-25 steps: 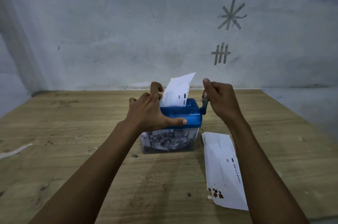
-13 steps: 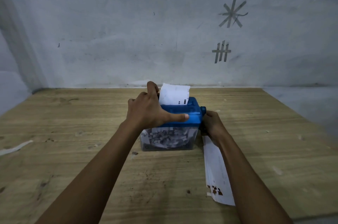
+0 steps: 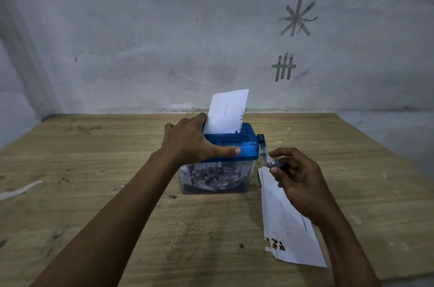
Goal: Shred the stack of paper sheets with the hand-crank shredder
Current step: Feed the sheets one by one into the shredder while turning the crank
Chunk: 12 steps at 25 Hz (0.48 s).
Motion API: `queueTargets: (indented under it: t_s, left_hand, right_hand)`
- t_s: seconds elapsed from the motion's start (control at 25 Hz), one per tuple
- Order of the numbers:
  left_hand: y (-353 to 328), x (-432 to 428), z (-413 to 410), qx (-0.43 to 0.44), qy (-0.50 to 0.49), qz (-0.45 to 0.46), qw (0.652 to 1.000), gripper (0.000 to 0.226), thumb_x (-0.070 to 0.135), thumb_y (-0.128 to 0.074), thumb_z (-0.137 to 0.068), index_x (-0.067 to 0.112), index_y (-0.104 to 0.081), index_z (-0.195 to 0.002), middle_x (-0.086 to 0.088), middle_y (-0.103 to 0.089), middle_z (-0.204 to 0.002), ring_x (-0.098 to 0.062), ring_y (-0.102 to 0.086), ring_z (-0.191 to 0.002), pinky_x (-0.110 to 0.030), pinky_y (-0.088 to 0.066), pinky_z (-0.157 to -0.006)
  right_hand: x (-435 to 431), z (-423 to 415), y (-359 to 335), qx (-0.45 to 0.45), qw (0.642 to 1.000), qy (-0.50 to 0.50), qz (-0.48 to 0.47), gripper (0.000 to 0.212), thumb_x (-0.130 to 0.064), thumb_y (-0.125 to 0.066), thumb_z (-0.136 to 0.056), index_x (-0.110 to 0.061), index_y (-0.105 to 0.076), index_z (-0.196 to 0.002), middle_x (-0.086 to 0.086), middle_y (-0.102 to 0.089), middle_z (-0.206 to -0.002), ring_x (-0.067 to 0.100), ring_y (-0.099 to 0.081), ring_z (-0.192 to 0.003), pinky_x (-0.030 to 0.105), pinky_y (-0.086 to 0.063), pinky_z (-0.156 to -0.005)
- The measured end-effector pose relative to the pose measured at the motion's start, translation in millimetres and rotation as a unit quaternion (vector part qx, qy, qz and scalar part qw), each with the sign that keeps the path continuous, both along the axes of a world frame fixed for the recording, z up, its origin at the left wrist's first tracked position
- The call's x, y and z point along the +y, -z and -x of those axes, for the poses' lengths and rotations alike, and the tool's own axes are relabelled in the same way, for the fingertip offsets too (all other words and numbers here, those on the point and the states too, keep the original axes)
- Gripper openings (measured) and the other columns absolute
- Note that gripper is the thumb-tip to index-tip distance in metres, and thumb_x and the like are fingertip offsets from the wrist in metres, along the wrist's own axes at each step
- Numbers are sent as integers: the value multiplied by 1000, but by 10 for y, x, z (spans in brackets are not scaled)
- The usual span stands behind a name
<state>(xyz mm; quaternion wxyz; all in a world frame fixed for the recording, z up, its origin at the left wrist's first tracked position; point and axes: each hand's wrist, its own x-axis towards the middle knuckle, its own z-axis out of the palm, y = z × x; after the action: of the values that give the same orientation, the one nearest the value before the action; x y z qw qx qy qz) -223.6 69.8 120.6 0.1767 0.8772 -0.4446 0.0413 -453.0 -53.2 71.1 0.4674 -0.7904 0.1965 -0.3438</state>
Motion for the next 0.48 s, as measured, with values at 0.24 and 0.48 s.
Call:
queueTargets:
  t_s: [0.24, 0.48]
  left_hand:
    - [13, 33, -16, -19, 15, 6, 1000, 105, 108, -35, -41, 32, -46, -112, 12, -57, -103, -19, -56, -96, -45, -38, -92]
    - [25, 29, -19, -18, 13, 14, 1000, 107, 107, -37, -42, 30, -48, -116, 13, -54, -102, -18, -55, -96, -48, -40, -96]
  right_hand:
    - [-155, -276, -411, -101, 994, 7, 41, 10, -15, -64, -96, -12, -72, -101, -6, -69, -77, 5, -60, -68, 18, -49, -62]
    - [-625, -873, -577, -23, 999, 12, -27, 18, -23, -61, -100, -10, -72, -92, -3, -69, -66, 7, -54, -56, 22, -43, -53]
